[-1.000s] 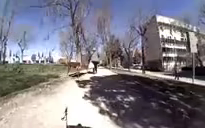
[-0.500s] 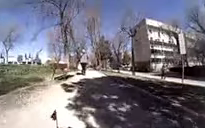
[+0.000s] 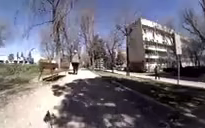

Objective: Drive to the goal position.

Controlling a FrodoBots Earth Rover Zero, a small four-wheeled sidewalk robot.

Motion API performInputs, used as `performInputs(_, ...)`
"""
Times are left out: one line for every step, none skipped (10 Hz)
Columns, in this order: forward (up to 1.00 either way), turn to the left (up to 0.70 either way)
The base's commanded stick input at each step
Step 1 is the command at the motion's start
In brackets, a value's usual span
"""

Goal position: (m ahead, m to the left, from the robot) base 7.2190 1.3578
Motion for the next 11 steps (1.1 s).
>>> performInputs(1.00, 0.14)
performInputs(1.00, 0.17)
performInputs(1.00, 0.21)
performInputs(1.00, 0.26)
performInputs(1.00, 0.31)
performInputs(1.00, 0.37)
performInputs(1.00, 0.40)
performInputs(1.00, 0.38)
performInputs(1.00, 0.36)
performInputs(1.00, 0.35)
performInputs(1.00, 0.33)
